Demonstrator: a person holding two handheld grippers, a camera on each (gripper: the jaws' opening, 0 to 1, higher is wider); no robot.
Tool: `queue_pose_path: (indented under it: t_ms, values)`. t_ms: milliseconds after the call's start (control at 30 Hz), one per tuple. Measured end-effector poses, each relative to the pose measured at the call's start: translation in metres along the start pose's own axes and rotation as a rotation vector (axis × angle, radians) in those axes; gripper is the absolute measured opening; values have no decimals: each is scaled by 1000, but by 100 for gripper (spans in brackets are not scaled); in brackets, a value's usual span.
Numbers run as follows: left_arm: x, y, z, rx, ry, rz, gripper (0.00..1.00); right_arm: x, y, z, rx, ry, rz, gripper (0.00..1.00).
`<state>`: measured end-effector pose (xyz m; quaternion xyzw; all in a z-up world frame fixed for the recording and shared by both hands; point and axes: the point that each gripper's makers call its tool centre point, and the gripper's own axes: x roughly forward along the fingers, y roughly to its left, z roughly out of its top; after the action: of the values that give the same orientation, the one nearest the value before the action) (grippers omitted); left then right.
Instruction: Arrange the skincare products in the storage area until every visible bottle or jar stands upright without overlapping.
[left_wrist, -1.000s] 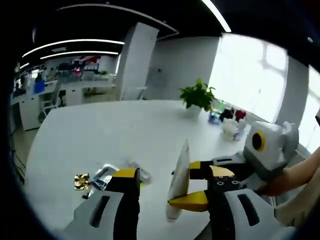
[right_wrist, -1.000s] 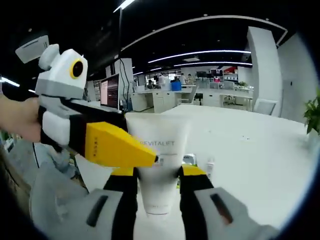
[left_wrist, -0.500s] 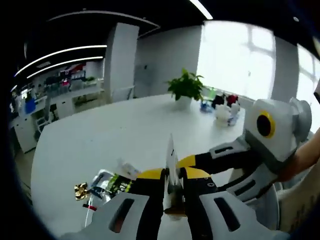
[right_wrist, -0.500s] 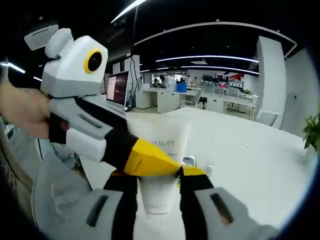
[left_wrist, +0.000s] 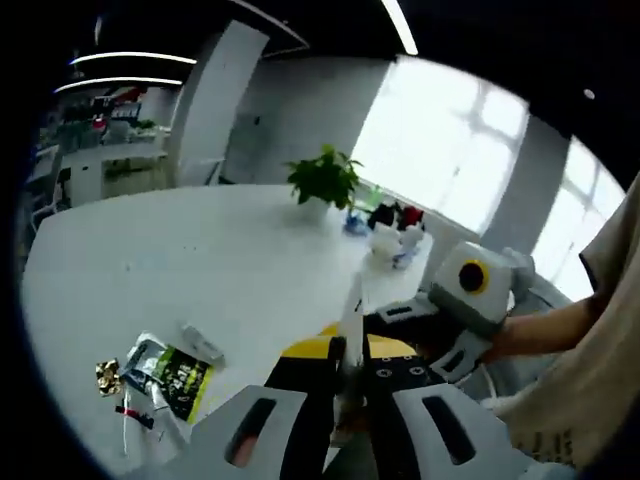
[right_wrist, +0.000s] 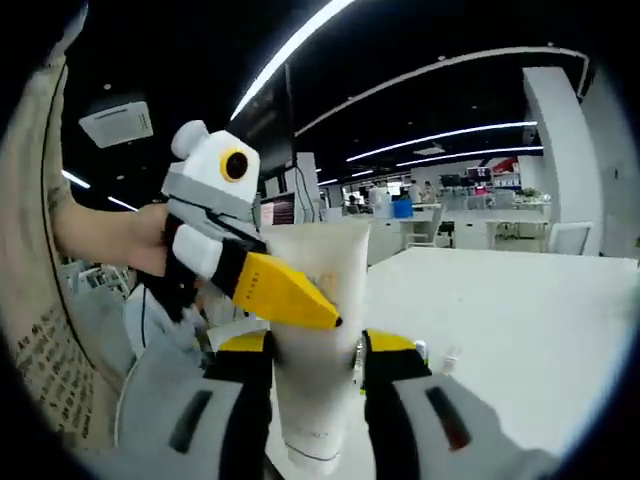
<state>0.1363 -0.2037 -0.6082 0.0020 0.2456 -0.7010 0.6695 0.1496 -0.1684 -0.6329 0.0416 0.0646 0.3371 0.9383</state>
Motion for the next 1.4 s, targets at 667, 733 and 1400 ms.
queue_pose_path:
  t_ms: [667, 733, 1400]
  values:
    - [38, -36, -3, 362, 128, -317, 5, -40, -8, -19, -75, 136, 199, 19]
    - [42, -34, -5, 378, 137, -316, 5, -39, -13, -22, -81, 153, 205, 17]
    - [73, 13, -58, 263, 245, -284, 4, -30, -47, -117, -151, 388, 213, 15]
